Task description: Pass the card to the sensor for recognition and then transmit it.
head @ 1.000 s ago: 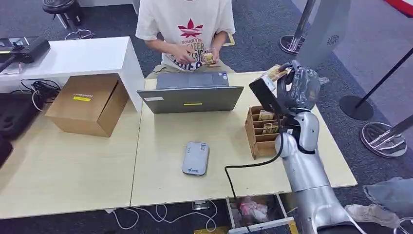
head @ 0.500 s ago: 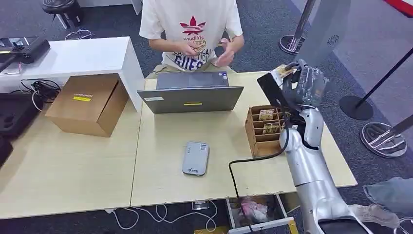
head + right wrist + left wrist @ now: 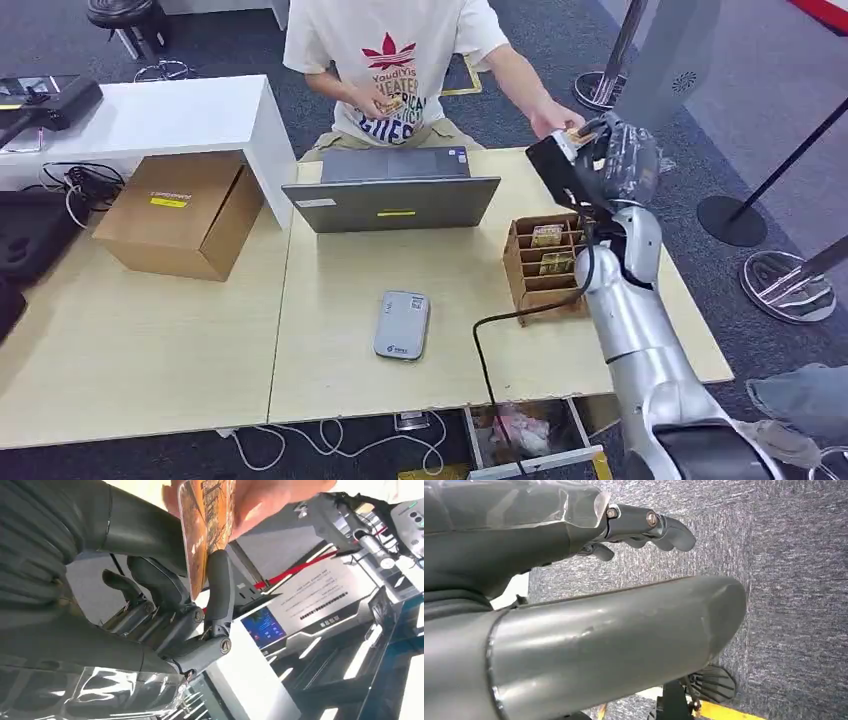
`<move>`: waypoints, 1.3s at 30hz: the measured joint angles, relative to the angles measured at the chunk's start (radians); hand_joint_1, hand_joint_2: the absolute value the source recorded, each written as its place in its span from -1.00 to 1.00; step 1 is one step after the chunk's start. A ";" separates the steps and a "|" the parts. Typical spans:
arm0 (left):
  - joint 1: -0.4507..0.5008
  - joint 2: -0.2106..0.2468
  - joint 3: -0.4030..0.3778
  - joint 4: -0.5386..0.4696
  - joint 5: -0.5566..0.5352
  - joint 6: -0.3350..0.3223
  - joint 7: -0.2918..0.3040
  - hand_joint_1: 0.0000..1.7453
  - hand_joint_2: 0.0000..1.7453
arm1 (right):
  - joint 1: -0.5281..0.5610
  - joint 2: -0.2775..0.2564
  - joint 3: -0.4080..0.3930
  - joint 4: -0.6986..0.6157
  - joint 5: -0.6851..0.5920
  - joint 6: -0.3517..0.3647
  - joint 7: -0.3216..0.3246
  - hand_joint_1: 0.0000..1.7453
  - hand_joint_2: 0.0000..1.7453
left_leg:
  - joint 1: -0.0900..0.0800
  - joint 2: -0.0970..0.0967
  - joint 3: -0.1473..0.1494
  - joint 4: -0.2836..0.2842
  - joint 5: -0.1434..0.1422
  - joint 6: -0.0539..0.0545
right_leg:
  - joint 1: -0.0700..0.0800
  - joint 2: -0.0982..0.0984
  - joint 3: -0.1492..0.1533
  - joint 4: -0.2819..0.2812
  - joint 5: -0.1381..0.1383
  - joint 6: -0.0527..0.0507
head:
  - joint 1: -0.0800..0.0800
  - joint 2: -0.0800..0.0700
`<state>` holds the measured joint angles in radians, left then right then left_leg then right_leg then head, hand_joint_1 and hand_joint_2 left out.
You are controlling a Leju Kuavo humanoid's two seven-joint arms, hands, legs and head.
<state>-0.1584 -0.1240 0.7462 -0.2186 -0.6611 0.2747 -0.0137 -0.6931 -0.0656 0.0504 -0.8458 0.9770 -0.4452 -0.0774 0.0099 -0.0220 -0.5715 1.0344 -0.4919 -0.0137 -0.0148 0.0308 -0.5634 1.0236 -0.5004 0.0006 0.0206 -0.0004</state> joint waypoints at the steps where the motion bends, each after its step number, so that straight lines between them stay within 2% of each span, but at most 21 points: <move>1: 0.000 0.000 0.000 0.000 0.000 0.000 0.000 -1.00 -1.00 | -0.004 0.000 0.000 0.006 0.000 0.001 -0.002 1.00 1.00 | 0.000 0.000 0.000 0.000 0.000 0.000 | 0.000 0.000 0.000 0.000 0.000 0.000 | 0.000 0.000; 10: 0.005 0.000 0.000 0.000 0.008 0.003 -0.001 -1.00 -1.00 | -0.033 0.004 0.000 0.053 -0.003 0.007 -0.014 1.00 1.00 | 0.000 0.000 0.000 0.000 0.000 0.000 | 0.000 0.000 0.000 0.000 0.000 0.000 | 0.000 0.000; 11: 0.006 0.000 0.000 0.000 0.008 0.003 -0.002 -1.00 -1.00 | -0.035 0.005 0.000 0.057 -0.003 0.007 -0.015 -0.18 1.00 | 0.000 0.000 0.000 0.000 0.000 0.000 | 0.000 0.000 0.000 0.000 0.000 0.000 | 0.000 0.000; 12: 0.007 0.000 0.000 0.000 0.009 0.003 -0.004 -1.00 -1.00 | -0.038 0.006 0.000 0.061 -0.003 0.007 -0.016 -1.00 1.00 | 0.000 0.000 0.000 0.000 0.000 0.000 | 0.000 0.000 0.000 0.000 0.000 0.000 | 0.000 0.000; 34: 0.015 0.003 0.001 0.000 0.006 0.003 -0.009 -1.00 -1.00 | -0.053 0.010 0.001 0.121 -0.003 -0.024 -0.022 -1.00 1.00 | 0.000 0.000 0.000 0.000 0.000 0.000 | 0.000 0.000 0.000 0.000 0.000 0.000 | 0.000 0.000; 39: 0.014 0.003 0.001 0.000 0.004 0.002 -0.009 -1.00 -1.00 | -0.042 0.014 0.006 0.117 -0.017 0.009 -0.025 -1.00 1.00 | 0.000 0.000 0.000 0.000 0.000 0.000 | 0.000 0.000 0.000 0.000 0.000 0.000 | 0.000 0.000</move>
<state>-0.1440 -0.1209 0.7469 -0.2186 -0.6573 0.2770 -0.0225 -0.7353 -0.0519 0.0569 -0.7290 0.9601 -0.4363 -0.1022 0.0100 -0.0221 -0.5716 1.0344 -0.4919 -0.0137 -0.0148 0.0307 -0.5634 1.0235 -0.5004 0.0007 0.0206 -0.0004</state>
